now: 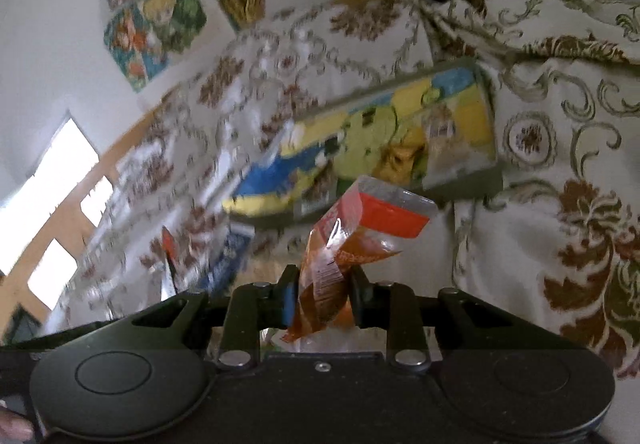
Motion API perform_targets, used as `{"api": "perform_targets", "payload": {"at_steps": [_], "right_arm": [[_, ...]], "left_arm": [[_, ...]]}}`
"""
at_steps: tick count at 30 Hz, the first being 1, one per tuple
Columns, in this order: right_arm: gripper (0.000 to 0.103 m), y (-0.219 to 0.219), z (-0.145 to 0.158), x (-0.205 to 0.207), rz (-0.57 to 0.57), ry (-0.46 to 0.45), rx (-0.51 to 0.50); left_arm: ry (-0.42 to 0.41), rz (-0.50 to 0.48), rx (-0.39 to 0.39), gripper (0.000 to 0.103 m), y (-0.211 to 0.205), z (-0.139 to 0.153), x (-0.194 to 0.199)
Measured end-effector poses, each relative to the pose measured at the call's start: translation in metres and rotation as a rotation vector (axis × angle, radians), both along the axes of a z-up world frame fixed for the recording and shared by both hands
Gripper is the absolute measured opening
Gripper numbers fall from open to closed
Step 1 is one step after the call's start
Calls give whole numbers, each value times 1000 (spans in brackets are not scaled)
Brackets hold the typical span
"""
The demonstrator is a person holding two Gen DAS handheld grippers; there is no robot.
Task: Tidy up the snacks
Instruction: 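Carry the white packet and orange snack over the tray with both tools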
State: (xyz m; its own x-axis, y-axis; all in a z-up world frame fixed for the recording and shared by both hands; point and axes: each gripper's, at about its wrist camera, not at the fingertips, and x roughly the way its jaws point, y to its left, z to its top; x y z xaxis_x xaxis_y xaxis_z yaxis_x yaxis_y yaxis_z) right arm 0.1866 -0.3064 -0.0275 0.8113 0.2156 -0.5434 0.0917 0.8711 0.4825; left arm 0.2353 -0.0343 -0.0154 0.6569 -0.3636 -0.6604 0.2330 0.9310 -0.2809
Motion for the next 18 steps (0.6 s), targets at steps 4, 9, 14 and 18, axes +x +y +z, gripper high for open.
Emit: {"api": "perform_targets", "payload": {"at_steps": [4,9,14,18], "right_arm": [[28,-14,7,18,-40,-61,-6],[28,-39,6,56,-126,-102,39],[28,-51,-2,85,-160,-93,-20],[28,-57,-13,103,-154,-55,-37]], "left_arm": [[-9,-3,-7,77,-13,6,36],[-33,-17,7,77,-44,8,85],[-24,-11,-11,77,-73,-3,134],[9,-24,-11,77,-90,-14,164]]}}
